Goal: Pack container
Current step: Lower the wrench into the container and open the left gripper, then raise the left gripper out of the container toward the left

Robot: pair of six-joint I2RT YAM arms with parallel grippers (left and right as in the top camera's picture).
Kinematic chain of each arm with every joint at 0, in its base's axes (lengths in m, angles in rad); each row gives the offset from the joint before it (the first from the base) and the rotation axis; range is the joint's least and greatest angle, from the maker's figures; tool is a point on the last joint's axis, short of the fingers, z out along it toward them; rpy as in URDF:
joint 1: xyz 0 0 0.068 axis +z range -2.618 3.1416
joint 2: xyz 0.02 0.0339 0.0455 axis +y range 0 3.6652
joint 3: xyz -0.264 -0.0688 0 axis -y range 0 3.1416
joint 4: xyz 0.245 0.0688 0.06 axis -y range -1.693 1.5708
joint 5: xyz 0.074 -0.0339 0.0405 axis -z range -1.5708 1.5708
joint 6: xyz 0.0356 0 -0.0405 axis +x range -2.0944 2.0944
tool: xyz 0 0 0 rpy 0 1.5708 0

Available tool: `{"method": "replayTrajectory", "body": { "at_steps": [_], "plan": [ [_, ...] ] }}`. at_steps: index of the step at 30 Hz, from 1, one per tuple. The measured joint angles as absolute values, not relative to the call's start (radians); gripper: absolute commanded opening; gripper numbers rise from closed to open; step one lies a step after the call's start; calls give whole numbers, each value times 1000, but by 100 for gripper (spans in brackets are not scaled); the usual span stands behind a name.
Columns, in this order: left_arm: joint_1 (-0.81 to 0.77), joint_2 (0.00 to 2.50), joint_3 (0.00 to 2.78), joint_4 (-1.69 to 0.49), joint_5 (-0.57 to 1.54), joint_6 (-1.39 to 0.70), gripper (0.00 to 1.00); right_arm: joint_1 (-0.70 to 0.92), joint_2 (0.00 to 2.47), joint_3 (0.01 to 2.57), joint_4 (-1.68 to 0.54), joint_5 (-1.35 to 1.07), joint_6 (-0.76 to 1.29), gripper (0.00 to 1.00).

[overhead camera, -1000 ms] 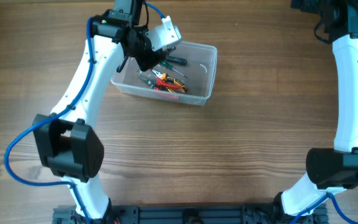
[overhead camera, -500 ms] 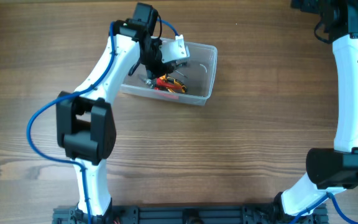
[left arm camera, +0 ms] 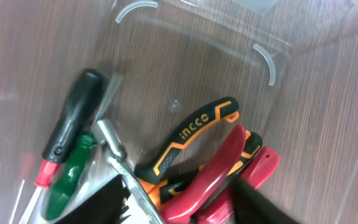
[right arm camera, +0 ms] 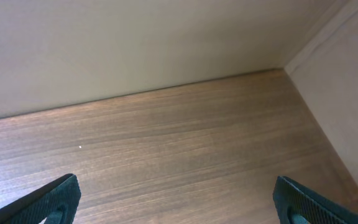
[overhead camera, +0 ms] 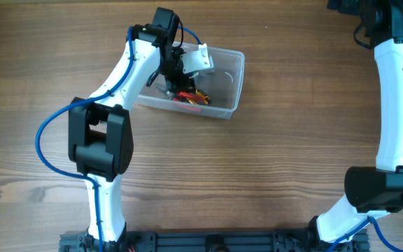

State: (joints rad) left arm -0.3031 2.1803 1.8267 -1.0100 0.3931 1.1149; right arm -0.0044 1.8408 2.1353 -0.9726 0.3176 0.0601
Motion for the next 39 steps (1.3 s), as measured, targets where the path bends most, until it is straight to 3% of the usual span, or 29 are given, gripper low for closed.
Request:
{"method": "replayTrajectory", "body": {
  "at_steps": [8, 18, 26, 31, 39],
  "plan": [
    [-303, 2177, 1826, -971, 395, 1088, 100, -4, 1841, 2135, -973, 318, 60, 100],
    [-279, 1965, 1827, -707, 386, 892, 100, -4, 1841, 2135, -973, 318, 60, 100],
    [-126, 1735, 1833, -640, 105, 430, 100, -4, 1841, 2135, -972, 317, 60, 100],
    [0, 1656, 1834, -728, -110, 148, 100, -4, 1841, 2135, -973, 318, 60, 100],
    [86, 1644, 1834, -945, -184, -126, 100, -4, 1841, 2135, -973, 317, 60, 100]
  ]
}}
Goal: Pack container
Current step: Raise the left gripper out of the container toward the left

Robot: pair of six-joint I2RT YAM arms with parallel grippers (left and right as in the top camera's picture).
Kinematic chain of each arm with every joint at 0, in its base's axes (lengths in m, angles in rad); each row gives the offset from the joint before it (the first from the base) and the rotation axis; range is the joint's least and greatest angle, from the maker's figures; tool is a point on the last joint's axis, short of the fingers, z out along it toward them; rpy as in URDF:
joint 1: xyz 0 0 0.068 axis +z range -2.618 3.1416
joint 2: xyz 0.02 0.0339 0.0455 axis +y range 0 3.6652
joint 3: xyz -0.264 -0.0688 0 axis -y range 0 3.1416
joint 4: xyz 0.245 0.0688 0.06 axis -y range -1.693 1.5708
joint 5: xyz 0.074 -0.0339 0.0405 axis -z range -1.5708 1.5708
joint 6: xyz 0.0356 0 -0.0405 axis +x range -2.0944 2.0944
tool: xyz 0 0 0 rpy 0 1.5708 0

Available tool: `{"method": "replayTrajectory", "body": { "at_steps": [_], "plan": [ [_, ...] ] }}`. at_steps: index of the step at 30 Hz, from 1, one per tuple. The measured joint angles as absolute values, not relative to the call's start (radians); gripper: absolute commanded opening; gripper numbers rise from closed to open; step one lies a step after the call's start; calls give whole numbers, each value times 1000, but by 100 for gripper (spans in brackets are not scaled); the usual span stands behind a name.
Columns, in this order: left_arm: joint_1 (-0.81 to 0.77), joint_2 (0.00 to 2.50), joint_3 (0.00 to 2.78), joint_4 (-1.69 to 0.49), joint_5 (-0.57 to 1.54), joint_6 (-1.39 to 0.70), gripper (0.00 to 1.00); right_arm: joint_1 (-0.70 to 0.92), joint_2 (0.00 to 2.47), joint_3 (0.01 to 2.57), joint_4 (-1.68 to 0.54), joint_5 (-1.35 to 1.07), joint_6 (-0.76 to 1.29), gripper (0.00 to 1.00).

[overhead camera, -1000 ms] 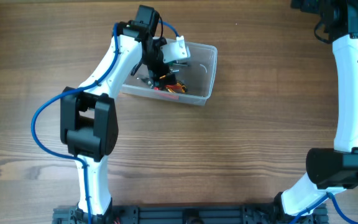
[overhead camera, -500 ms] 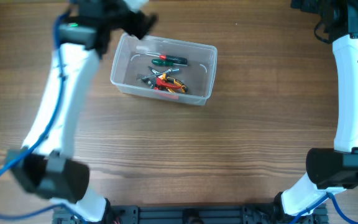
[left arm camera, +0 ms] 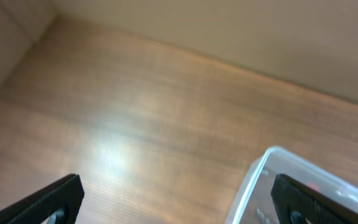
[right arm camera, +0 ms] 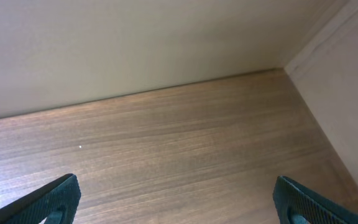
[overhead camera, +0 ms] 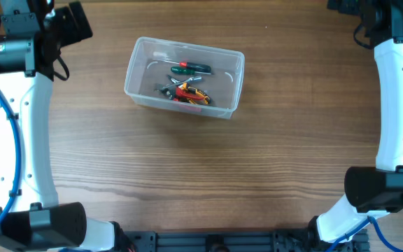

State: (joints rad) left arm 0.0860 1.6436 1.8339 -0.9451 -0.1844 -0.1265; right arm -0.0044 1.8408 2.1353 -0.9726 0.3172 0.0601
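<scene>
A clear plastic container stands on the wooden table, left of centre at the back. Inside lie a green-handled screwdriver, red and orange-black pliers and a small metal tool. My left gripper hangs over the table's far left corner, open and empty, with only the container's corner rim beside its right finger. Over bare wood at the far right corner, my right gripper is also open and holds nothing.
The table surface is brown wood. A pale wall runs along the back edge and meets a side wall at the right corner. The left arm's links stretch down the left side, and the right arm's links down the right.
My left gripper was down inside the container, just over the pliers and screwdrivers. Now it is up at the far left corner, open and empty. The tools lie in the container. The right arm has not moved.
</scene>
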Motion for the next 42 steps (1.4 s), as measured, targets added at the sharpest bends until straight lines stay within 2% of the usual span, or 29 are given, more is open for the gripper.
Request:
{"method": "replayTrajectory", "body": {
  "at_steps": [9, 11, 14, 19, 42],
  "plan": [
    [86, 1644, 1834, -992, -190, -189, 100, -4, 1841, 2135, -973, 317, 60, 100],
    [86, 1644, 1834, -991, -171, -159, 97, -4, 1841, 2135, -973, 317, 60, 100],
    [87, 1644, 1834, -987, -66, -42, 100, -4, 1841, 2135, -973, 318, 60, 100],
    [87, 1644, 1834, -984, 6, 42, 100, -4, 1841, 2135, -973, 318, 60, 100],
    [87, 1644, 1834, -988, 33, 75, 100, -4, 1841, 2135, -973, 318, 60, 100]
  ]
}}
